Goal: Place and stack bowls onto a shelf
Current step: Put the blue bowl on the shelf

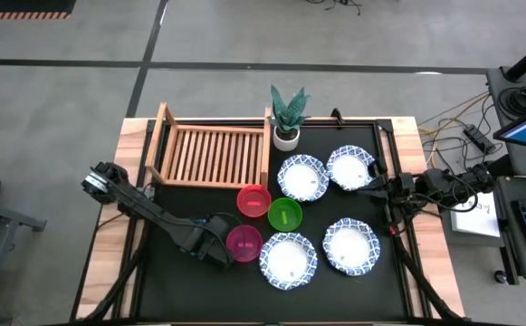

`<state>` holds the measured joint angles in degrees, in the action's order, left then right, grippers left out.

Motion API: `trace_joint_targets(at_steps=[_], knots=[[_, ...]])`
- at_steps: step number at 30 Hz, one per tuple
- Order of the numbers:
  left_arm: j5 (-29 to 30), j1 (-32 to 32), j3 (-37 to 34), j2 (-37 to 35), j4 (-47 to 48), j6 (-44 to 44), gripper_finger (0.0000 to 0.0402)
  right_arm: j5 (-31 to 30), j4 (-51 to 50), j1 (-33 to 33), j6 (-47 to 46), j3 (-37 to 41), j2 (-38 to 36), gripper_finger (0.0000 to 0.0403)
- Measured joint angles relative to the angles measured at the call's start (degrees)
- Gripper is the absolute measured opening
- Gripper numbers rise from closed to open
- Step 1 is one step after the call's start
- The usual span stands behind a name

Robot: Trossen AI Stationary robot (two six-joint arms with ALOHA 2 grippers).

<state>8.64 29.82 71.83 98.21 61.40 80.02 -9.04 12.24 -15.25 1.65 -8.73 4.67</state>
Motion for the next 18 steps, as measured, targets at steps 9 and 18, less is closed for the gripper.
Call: trace_joint_targets(at_steps=[9, 18], knots=[[19.11, -0.89, 14.05, -0.07, 12.05, -24.01, 0.0, 0.0, -0.02, 0.0, -0.11, 0.0, 0.0, 0.0018], [1.34, -2.06, 14.6, -0.01, 10.65, -19.63, 0.0024, 0.0, -0.53, 0.0, -0.42, 0.0, 0.02, 0.0018]])
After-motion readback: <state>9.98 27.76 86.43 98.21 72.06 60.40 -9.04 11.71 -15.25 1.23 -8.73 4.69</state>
